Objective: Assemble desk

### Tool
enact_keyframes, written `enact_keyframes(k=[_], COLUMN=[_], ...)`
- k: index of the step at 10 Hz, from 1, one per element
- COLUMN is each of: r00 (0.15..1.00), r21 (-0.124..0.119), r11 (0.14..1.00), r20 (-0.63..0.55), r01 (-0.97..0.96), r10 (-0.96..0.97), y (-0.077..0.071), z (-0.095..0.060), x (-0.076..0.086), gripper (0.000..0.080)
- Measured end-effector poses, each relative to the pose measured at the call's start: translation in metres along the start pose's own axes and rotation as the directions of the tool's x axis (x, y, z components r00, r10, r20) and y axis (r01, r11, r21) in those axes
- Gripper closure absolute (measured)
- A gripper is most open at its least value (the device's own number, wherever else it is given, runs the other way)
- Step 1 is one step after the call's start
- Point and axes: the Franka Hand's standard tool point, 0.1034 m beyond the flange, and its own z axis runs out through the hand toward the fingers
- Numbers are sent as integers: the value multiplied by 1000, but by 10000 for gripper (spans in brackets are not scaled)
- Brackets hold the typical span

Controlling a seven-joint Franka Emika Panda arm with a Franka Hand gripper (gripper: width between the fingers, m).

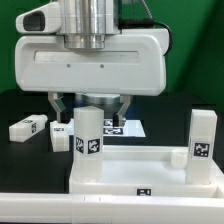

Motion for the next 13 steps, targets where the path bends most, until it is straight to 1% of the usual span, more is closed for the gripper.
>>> enact_keyframes(k=[3, 4, 5, 7, 8, 9, 10, 11, 12, 13], r00=[960, 948, 913, 872, 822, 800, 800, 801, 801, 806], r21=[-18, -20, -30, -32, -34, -34, -34, -34, -34, -34], r11=[959, 948, 912, 871, 821, 799, 799, 800, 800, 806], r20=[4, 5, 9, 13, 18, 20, 20, 20, 20, 19], r01=[281, 319, 408, 490, 569, 600, 600, 599, 599, 591], r10=[-281, -319, -408, -490, -569, -600, -600, -599, -599, -591], y=[-1, -1, 0, 2, 4, 4, 4, 4, 4, 4], z=[-1, -1, -1, -1, -1, -1, -1, -1, -1, -1], x=[1, 1, 2, 2, 2, 2, 2, 2, 2, 2], gripper=[151, 151, 151, 151, 151, 151, 151, 272, 409, 409])
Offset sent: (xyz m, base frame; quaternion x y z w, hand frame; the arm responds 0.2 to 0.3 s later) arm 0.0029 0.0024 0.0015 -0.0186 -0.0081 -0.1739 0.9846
